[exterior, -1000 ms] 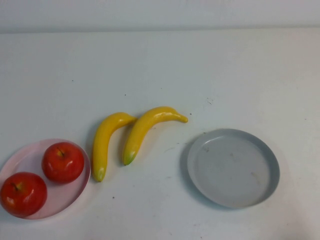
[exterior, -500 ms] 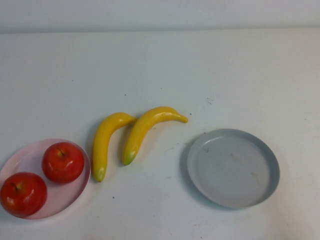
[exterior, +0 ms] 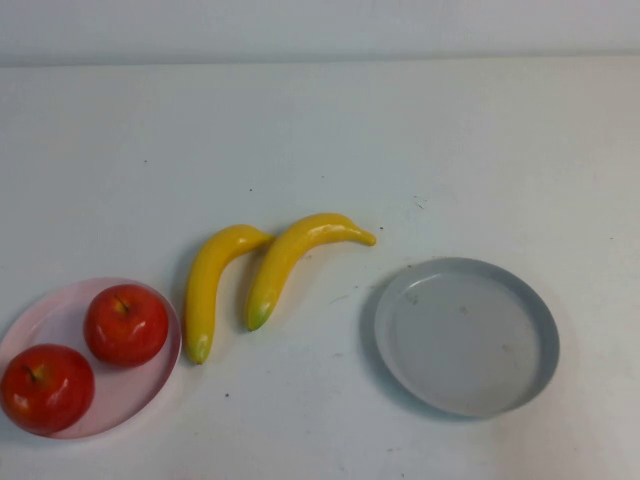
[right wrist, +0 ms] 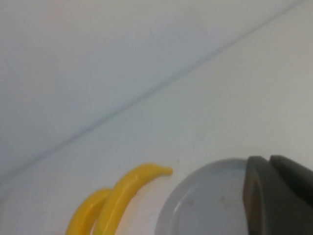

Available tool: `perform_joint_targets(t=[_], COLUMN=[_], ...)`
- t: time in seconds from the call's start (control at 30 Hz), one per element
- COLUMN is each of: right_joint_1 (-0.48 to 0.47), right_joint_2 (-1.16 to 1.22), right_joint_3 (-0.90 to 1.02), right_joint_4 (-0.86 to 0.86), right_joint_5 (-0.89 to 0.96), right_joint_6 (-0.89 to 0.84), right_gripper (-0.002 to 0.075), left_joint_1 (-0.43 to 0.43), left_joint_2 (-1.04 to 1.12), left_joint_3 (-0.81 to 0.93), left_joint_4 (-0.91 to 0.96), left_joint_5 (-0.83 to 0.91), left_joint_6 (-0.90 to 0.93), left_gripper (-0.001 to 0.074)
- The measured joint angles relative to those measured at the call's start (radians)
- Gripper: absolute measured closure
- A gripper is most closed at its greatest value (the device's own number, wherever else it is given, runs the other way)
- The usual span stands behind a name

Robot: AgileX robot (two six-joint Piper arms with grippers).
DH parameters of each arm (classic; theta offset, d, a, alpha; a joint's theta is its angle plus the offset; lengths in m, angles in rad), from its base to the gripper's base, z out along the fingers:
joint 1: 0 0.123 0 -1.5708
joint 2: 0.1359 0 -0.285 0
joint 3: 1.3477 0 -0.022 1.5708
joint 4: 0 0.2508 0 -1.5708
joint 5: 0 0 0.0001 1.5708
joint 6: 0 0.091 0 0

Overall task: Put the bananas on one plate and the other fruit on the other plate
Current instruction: Put another type of fruit in the right plate

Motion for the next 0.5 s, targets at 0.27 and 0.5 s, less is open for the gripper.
perform_joint_targets(t=[0.27, 0.5], right_joint_1=[0.0, 0.0], right_joint_2=[0.445, 0.862], right_joint_3=[-0.314, -0.571], right_joint_4=[-0.161, -0.202], right_joint_5=[0.316, 0.45], right_joint_6=[-0.017, -0.135], right_gripper=[0.0743, 0.0743], left_joint_1=[0.0, 0.0], left_joint_2=[0.0, 0.0], left_joint_3=[0.0, 0.0], left_joint_4=[0.0, 0.0], left_joint_5=[0.0, 0.0], left_joint_6=[0.0, 0.0], left_gripper=[0.0738, 0.0738])
